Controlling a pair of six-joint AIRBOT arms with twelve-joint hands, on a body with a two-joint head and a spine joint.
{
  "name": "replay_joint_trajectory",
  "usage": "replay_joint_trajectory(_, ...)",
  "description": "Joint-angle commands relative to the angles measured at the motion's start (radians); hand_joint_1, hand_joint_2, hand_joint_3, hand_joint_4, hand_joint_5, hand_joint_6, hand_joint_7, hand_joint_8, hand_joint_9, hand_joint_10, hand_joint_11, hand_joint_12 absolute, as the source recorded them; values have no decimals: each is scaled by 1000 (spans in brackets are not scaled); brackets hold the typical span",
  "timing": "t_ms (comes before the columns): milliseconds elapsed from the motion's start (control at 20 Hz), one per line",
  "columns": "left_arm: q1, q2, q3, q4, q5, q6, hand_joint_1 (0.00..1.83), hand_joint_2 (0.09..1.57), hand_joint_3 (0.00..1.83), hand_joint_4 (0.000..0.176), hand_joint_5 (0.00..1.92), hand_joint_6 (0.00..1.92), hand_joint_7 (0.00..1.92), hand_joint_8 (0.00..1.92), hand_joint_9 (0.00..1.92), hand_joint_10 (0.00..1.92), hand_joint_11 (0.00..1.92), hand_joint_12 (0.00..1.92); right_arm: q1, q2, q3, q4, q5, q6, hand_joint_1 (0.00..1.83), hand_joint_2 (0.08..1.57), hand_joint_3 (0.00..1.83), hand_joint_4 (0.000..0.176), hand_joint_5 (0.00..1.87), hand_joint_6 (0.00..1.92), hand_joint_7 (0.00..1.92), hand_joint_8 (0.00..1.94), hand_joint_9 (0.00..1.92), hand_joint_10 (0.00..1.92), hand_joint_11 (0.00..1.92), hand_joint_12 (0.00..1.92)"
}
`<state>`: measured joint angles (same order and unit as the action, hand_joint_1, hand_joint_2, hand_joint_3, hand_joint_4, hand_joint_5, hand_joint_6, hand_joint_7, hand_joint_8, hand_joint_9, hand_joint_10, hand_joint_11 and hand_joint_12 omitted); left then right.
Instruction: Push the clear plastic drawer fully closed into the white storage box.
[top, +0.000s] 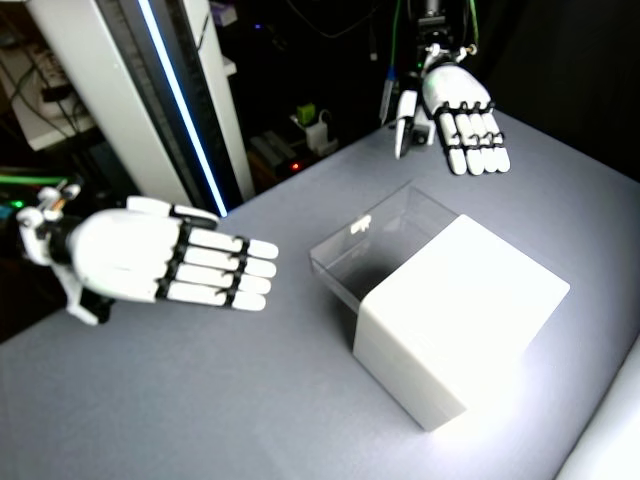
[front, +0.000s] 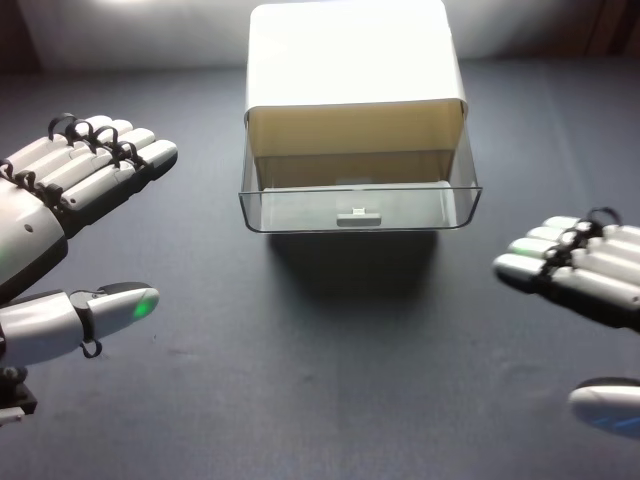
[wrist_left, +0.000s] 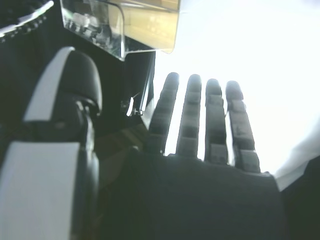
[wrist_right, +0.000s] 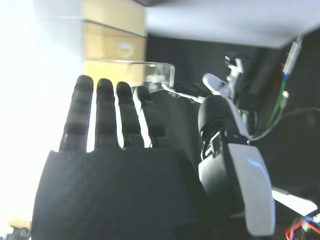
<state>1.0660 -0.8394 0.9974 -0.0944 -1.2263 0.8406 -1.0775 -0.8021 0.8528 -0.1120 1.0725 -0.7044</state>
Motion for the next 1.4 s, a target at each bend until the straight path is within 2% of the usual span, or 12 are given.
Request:
replay_joint_trajectory(0, -1, 0, 4, -15, -125, -4, 204, 1299, 2, 0, 0, 0, 0, 0, 0, 0, 0, 0, 20, -16, 9, -14, 118, 40, 132, 1398, 3, 0, 0, 0, 0, 0, 0, 0, 33, 22)
replay_joint_trajectory(100, 2, 0, 4, -23, -129, -4, 221, 1304, 3, 0, 0, 0, 0, 0, 0, 0, 0, 0, 46, -56, 30, -56, 96, 90, 224, 1463, 7, 0, 0, 0, 0, 0, 16, 4, 3, 138)
replay_joint_trajectory(250, 14, 1, 4, -39, -140, -3, 495, 1355, 11, 0, 0, 0, 0, 0, 0, 0, 0, 0, 103, -134, 72, -112, 58, 146, 434, 1480, 0, 0, 47, 7, 34, 2, 48, 9, 0, 361)
replay_joint_trajectory(450, 23, 0, 4, -56, -146, -3, 587, 1386, 13, 1, 0, 0, 0, 0, 0, 0, 0, 0, 171, -205, 112, -140, 24, 158, 389, 1495, 2, 0, 91, 10, 60, 1, 90, 11, 0, 599)
replay_joint_trajectory(700, 39, 3, 2, -74, -159, -3, 693, 1393, 4, 0, 0, 0, 0, 0, 0, 0, 0, 0, 242, -280, 160, -166, -11, 171, 563, 1455, 0, 0, 60, 3, 13, 3, 53, 2, 0, 464)
replay_joint_trajectory(800, 40, 3, 1, -77, -162, -3, 629, 1415, 12, 0, 0, 0, 0, 0, 0, 0, 0, 0, 264, -300, 171, -173, -21, 172, 675, 1416, 0, 0, 71, 7, 20, 6, 50, 7, 0, 430)
replay_joint_trajectory(1000, 42, 3, 1, -79, -163, -3, 618, 1408, 6, 4, 0, 0, 0, 0, 0, 0, 0, 0, 302, -329, 196, -180, -29, 172, 504, 1462, 5, 0, 28, 3, 0, 0, 28, 1, 0, 509)
replay_joint_trajectory(1050, 42, 3, 1, -80, -163, -3, 405, 1358, 0, 1, 0, 0, 0, 0, 0, 0, 0, 0, 310, -333, 202, -183, -37, 171, 466, 1472, 8, 0, 13, 2, 0, 0, 38, 5, 0, 509)
replay_joint_trajectory(1100, 43, 3, 1, -81, -164, -3, 237, 1174, 0, 4, 0, 0, 0, 0, 0, 0, 0, 0, 317, -337, 208, -184, -44, 171, 428, 1486, 11, 0, 14, 2, 1, 0, 62, 14, 0, 508)
replay_joint_trajectory(1200, 44, 3, 1, -83, -166, -3, 130, 1039, 0, 9, 0, 0, 0, 0, 0, 0, 0, 0, 332, -347, 220, -188, -58, 170, 387, 1489, 4, 0, 0, 0, 0, 0, 55, 7, 0, 412)
replay_joint_trajectory(1300, 46, 3, 1, -86, -168, -3, 120, 1100, 0, 14, 0, 0, 0, 0, 0, 0, 0, 0, 347, -353, 229, -191, -64, 165, 448, 1463, 0, 0, 0, 0, 0, 0, 28, 4, 0, 355)
replay_joint_trajectory(1350, 46, 4, 1, -86, -168, -3, 23, 1115, 0, 19, 0, 0, 0, 0, 0, 0, 0, 0, 353, -353, 231, -190, -66, 157, 443, 1458, 0, 0, 0, 0, 0, 0, 5, 0, 0, 193)
